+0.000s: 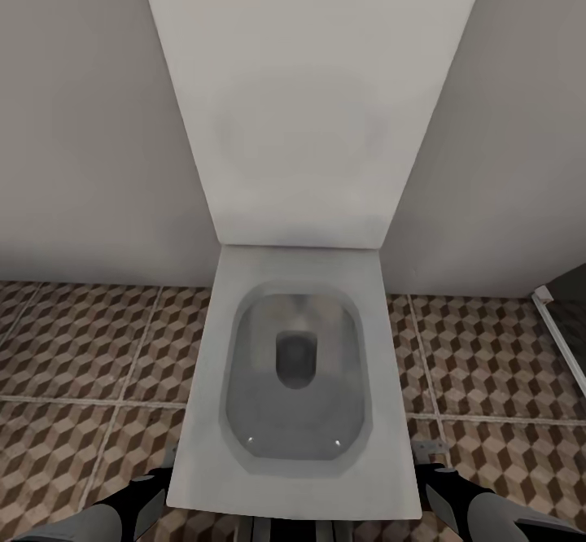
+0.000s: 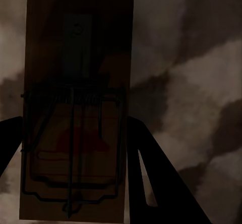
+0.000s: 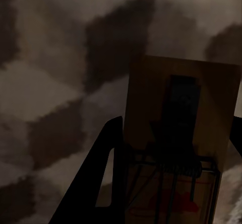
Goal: Take the four mousetraps from the cabinet in the bathroom and place them on the bathroom floor. Make sure all four end up on the same floor surface, and ensure that at least two of them are either under or directly next to the same bathroom sink.
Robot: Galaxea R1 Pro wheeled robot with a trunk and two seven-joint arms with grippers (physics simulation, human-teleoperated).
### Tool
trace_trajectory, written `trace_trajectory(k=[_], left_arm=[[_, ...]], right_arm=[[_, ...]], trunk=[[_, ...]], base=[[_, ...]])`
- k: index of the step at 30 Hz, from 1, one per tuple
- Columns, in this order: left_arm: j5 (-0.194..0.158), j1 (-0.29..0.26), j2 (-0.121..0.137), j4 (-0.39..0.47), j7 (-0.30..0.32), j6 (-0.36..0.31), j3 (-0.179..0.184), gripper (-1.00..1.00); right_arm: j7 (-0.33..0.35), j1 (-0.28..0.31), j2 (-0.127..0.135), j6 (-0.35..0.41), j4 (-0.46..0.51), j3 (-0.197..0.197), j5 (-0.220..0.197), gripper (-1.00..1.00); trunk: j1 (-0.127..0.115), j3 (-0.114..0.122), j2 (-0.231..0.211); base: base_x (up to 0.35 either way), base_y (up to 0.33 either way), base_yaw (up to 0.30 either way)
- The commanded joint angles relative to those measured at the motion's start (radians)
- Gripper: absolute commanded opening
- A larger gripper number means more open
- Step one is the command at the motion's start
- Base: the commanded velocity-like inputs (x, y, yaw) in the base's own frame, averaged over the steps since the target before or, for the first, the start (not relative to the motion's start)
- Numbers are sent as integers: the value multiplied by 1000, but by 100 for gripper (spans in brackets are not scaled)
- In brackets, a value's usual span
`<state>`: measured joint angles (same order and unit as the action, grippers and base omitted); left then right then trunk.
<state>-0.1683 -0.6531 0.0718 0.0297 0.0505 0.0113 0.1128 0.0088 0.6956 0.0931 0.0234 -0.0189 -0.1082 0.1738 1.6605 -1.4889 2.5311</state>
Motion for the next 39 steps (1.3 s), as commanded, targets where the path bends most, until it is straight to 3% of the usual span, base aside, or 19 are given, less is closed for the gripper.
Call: trace_trajectory(k=[1,13,39], left_arm=[[-7,0,0,-1,3,1,8,-100],[-8,0,0,-1,3,1,8,-100],[-8,0,0,-1,3,1,8,-100]], right_arm=[[1,1,0,1,-1,-8,9,-100],[2,1,1,3,-1,-10,9,-100],[2,1,0,3,-2,-9,9,-100]], trunk=[[0,-1,0],[0,-13,0],[0,-14,0]], base=[[0,0,0],[0,0,0],[0,0,0]])
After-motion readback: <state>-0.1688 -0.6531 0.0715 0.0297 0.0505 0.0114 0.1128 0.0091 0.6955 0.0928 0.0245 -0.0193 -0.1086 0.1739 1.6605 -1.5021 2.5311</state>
